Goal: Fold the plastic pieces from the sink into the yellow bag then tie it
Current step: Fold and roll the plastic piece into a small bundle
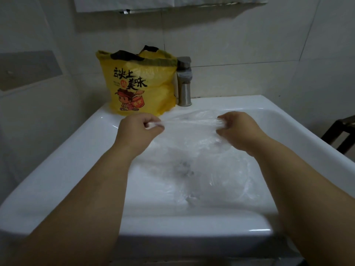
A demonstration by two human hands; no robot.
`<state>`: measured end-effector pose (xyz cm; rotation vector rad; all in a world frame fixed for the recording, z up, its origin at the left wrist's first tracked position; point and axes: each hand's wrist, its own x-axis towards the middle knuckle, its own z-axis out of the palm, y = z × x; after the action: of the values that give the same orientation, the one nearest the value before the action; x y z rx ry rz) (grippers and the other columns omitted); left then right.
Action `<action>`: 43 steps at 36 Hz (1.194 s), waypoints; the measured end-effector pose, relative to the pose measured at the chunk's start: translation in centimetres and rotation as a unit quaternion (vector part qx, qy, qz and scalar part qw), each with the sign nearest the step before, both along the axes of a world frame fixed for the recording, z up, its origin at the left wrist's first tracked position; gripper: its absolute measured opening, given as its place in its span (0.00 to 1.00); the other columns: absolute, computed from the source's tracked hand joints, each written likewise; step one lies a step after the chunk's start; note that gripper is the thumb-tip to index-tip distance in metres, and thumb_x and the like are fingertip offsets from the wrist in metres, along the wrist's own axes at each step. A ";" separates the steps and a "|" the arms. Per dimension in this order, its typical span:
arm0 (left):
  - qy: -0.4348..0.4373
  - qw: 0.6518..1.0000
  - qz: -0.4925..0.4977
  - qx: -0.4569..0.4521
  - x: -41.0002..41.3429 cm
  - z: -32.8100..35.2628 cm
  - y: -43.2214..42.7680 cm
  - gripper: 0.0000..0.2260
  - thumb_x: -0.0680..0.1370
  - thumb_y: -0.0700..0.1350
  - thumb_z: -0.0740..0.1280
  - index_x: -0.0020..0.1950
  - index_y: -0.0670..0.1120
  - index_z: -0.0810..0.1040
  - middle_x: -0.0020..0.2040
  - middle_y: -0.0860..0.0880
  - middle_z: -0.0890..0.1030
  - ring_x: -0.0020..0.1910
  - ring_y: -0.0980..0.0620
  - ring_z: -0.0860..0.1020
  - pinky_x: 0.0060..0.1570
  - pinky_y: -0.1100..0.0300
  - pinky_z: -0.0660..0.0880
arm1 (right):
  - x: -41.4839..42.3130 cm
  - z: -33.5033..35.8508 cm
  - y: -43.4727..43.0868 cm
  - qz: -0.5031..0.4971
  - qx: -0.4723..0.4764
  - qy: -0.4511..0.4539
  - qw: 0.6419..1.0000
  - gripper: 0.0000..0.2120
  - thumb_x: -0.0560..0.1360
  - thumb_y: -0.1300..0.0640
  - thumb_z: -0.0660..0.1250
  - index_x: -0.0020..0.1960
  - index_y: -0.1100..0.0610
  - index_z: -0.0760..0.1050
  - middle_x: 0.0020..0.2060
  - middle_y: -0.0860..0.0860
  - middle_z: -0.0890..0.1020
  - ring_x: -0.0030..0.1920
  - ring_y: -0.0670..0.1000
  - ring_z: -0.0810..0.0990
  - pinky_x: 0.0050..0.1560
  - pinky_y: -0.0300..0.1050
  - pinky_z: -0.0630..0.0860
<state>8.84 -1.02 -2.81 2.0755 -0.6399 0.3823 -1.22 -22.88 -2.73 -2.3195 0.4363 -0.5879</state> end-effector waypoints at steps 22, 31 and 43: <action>0.236 0.930 -0.049 -0.280 0.1 1.5 -0.7 0.07 0.82 0.40 0.63 0.44 0.46 0.75 0.34 0.50 0.74 0.33 0.57 0.73 0.35 0.64 0.76 | -0.7 1.8 1.1 0.036 0.136 -0.145 0.979 0.09 0.80 0.53 0.62 0.51 0.58 0.76 0.43 0.53 0.79 0.39 0.51 0.80 0.38 0.41 0.81; 0.058 0.986 0.109 -0.116 0.7 0.9 -0.1 0.23 0.73 0.50 0.73 0.65 0.50 0.70 0.63 0.52 0.74 0.60 0.54 0.73 0.56 0.60 0.70 | -0.8 1.7 1.1 0.057 0.094 -0.101 0.989 0.11 0.79 0.54 0.64 0.48 0.62 0.77 0.42 0.60 0.81 0.40 0.53 0.76 0.42 0.46 0.72; 0.212 0.952 -0.151 0.164 -2.8 1.7 -0.7 0.10 0.66 0.47 0.80 0.42 0.47 0.82 0.36 0.53 0.82 0.37 0.55 0.79 0.40 0.63 0.74 | -1.3 2.8 1.4 0.108 0.265 -0.100 0.953 0.07 0.77 0.55 0.66 0.53 0.56 0.77 0.47 0.53 0.82 0.49 0.53 0.82 0.51 0.45 0.79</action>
<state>6.00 -1.72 -1.14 2.2238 -0.7780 -0.3627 -2.56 -21.47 0.04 -1.7459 0.2049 -0.5147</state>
